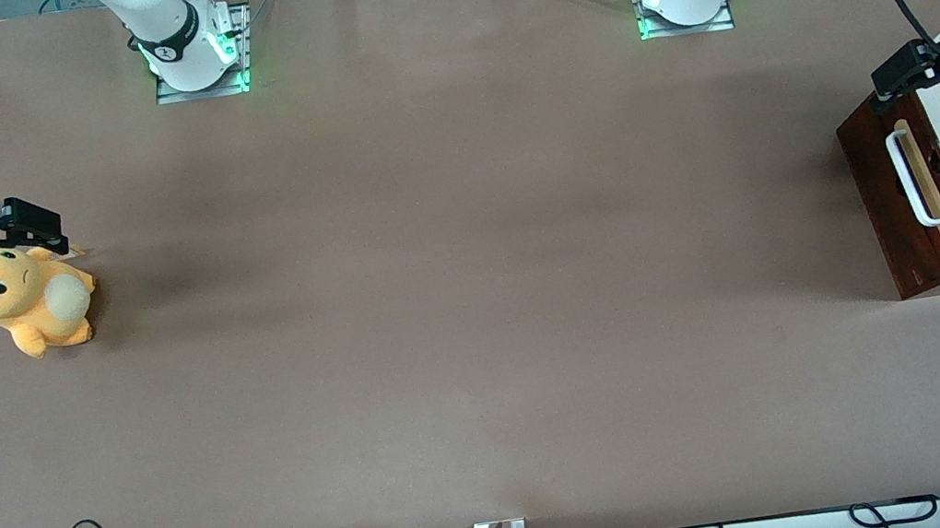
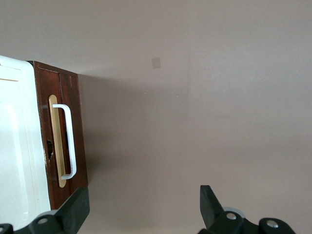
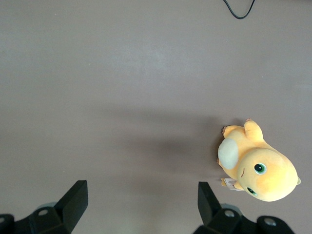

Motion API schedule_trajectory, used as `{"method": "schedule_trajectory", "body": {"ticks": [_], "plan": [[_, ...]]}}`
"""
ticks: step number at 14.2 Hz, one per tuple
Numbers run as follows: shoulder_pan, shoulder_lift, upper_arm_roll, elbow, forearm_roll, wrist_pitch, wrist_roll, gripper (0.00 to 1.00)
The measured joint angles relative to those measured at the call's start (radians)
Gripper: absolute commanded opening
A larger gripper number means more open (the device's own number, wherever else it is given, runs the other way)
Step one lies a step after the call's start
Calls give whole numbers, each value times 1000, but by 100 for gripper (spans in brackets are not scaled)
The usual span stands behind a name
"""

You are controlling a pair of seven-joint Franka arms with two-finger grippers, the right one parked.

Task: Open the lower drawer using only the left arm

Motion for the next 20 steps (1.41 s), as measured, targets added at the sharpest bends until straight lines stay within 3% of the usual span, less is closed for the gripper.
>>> {"method": "schedule_trajectory", "body": {"ticks": [12,14,17,20], "plan": [[19,15,-40,23,-2,-67,-1,100],[36,14,-146,29,134,-67,-79,100],[55,36,-371,5,436,-115,-329,100],[56,91,-468,-134,688,-133,-537,100]]}}
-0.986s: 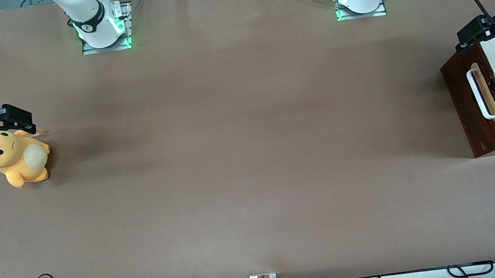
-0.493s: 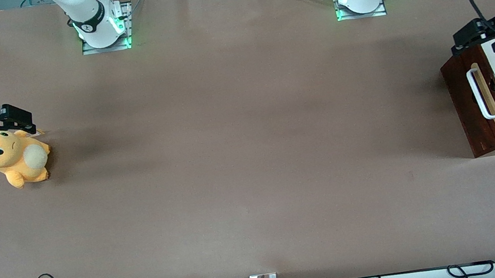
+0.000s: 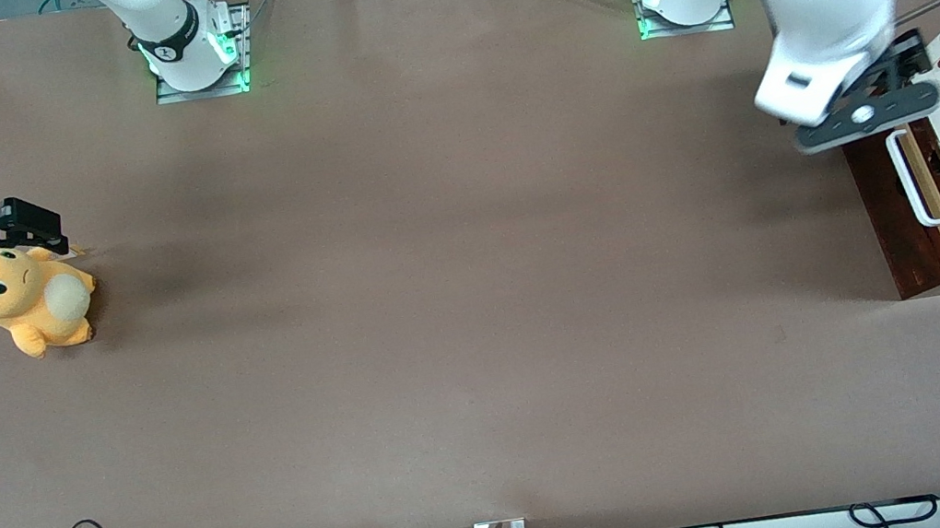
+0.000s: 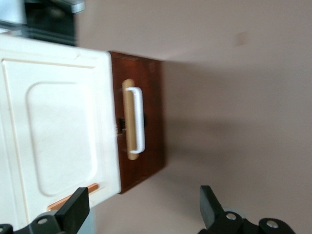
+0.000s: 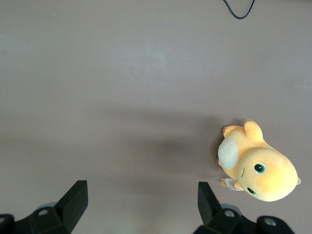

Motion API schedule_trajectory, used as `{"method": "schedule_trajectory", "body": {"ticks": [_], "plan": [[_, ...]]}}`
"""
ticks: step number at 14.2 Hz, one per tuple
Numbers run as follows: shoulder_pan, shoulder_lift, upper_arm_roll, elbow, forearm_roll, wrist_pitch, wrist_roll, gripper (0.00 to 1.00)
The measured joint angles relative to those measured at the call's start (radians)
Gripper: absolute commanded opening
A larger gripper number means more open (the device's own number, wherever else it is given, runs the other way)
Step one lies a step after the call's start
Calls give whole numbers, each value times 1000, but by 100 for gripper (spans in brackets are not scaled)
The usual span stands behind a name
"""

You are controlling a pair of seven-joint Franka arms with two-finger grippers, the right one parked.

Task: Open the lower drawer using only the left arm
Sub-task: 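Lower the open left gripper toward the lower drawer's white handle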

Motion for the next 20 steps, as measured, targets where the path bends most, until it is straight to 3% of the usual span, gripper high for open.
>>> {"method": "schedule_trajectory", "body": {"ticks": [3,6,13,17,20], "plan": [[7,94,-3,-172,196,2,-187,100],[18,177,3,-330,336,7,-265,100],[34,196,27,-342,384,11,-240,100],[22,297,74,-368,643,-4,-329,100],[21,414,137,-366,772,-49,-445,100]]}}
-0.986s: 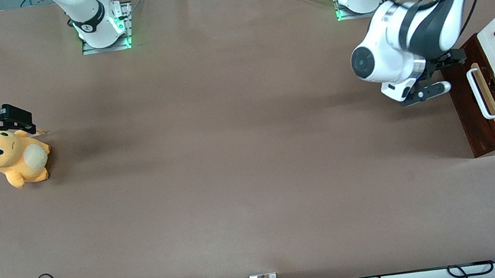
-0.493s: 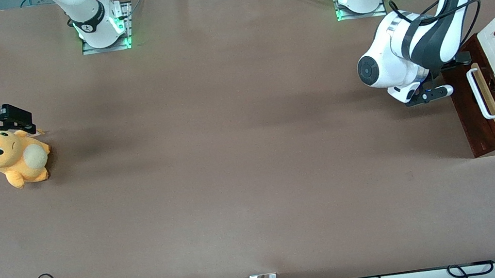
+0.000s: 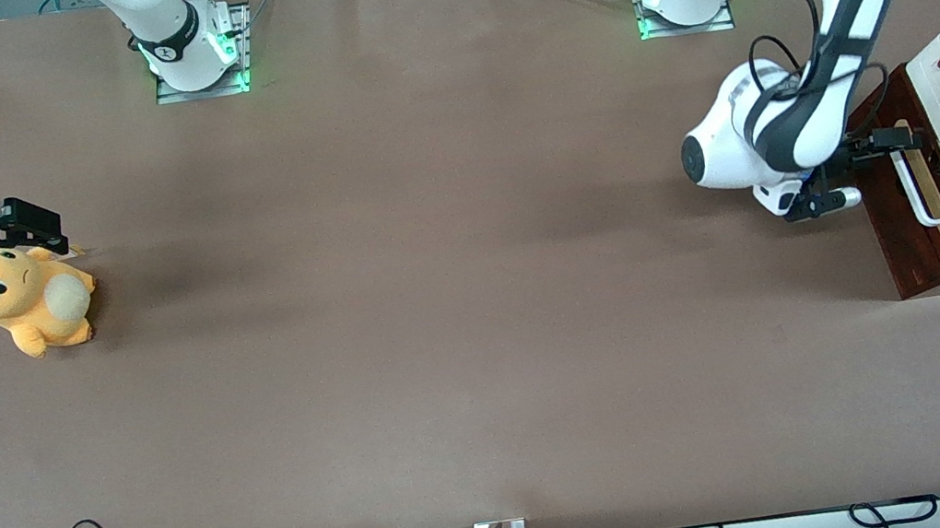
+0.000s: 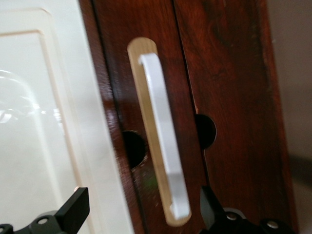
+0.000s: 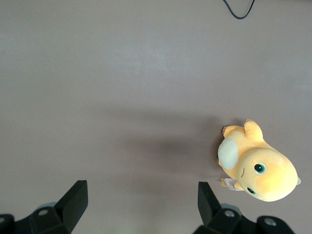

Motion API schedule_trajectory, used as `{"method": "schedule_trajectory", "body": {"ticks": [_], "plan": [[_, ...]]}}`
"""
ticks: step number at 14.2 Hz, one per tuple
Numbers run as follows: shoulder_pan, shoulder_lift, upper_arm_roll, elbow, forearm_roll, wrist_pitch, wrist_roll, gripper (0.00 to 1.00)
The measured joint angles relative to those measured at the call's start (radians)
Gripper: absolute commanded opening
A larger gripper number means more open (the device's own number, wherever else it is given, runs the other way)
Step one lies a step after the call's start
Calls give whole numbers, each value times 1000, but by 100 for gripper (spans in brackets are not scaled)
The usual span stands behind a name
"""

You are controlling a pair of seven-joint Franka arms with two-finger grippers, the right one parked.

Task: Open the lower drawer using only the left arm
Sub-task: 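Lower the open left gripper toward the lower drawer's white handle, then close the left gripper around the white bar handle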

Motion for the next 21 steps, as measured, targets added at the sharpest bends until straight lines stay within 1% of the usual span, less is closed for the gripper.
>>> {"method": "schedule_trajectory", "body": {"ticks": [2,4,10,11,12,13,14,16,17,19,20,21], "plan": [[0,60,15,11,39,-36,-56,100],[-1,100,23,36,51,-60,-85,100],[-13,114,24,63,54,-96,-93,100],[-17,114,24,64,54,-111,-96,96],[-21,114,24,64,58,-122,-102,84],[-23,115,25,64,67,-124,-104,82],[-24,116,25,64,74,-125,-105,82],[-25,128,26,65,94,-125,-106,78],[-24,138,29,66,118,-125,-108,70],[-22,159,37,68,143,-125,-113,65],[-21,167,41,69,147,-126,-116,52],[-20,172,43,70,150,-127,-119,50]]}}
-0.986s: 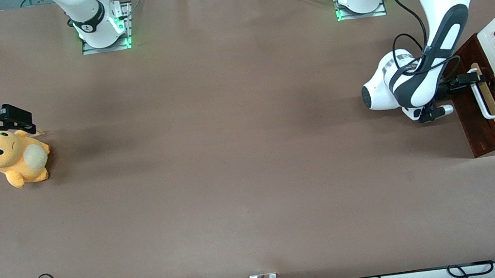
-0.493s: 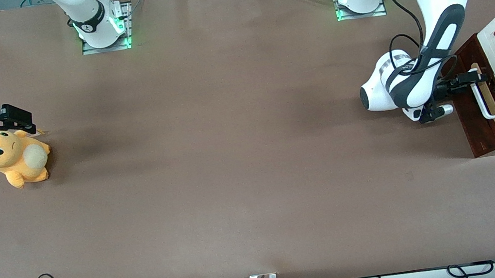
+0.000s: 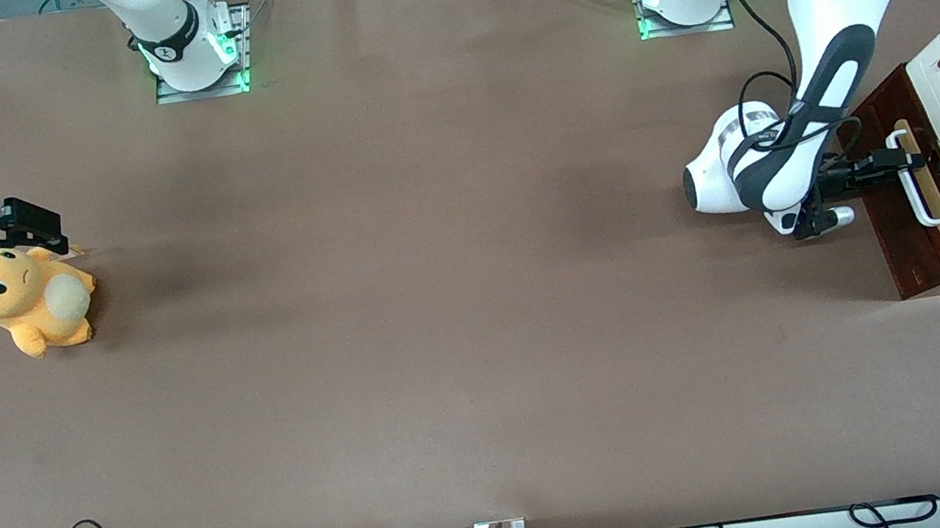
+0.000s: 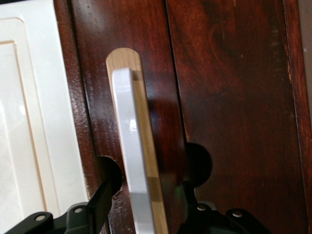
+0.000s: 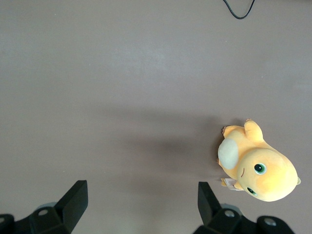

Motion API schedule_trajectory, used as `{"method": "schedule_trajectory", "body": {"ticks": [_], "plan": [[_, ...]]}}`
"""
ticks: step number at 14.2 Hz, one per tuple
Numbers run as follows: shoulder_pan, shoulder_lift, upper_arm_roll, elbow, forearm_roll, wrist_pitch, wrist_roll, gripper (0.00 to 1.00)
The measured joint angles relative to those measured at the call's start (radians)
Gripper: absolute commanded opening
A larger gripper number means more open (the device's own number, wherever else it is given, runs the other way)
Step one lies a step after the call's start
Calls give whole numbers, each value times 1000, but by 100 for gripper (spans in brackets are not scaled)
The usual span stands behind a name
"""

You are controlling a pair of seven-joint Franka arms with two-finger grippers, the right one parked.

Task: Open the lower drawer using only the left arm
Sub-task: 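Close the left gripper around the white bar handle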

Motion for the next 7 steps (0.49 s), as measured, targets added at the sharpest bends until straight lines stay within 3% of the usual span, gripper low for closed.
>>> {"method": "schedule_trajectory", "body": {"ticks": [4,7], "plan": [[0,5,0,3,6,-3,-7,42],[2,8,4,4,22,-6,-10,44]]}}
